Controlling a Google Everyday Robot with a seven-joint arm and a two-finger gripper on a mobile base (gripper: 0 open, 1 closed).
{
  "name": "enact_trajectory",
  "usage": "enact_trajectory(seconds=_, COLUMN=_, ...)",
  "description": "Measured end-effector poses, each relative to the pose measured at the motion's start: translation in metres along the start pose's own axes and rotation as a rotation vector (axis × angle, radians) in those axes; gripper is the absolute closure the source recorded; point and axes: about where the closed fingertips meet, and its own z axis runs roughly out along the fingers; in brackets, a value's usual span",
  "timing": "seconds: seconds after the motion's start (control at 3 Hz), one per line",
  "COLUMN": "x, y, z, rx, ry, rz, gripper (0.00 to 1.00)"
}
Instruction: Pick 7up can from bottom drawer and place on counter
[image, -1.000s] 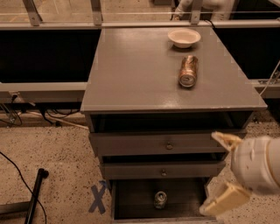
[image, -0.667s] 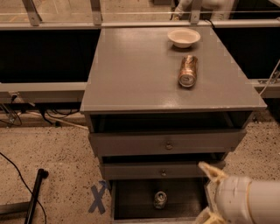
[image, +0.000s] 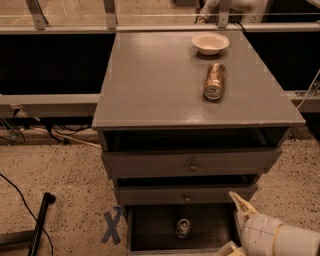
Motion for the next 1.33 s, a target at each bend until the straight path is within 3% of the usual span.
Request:
enact_trajectory(seconds=0.33, x=0.005, y=0.008, z=-0.002, rx=-0.029, ry=-0.006, rz=0.027, gripper=0.00)
enact_trajectory(seconds=0.67, x=0.052, y=0.014, z=0.014, rx=0.029, ry=-0.034, rz=0.026, gripper=0.00)
enact_trajectory(seconds=1.0, x=0.131, y=0.001, z=0.045, rx=0.152, ry=-0.035, rz=-0.025, gripper=0.00)
enact_trajectory(seconds=1.33, x=0.132, y=0.011, z=0.056, rx=0.127, ry=-0.060, rz=-0.010, gripper=0.00)
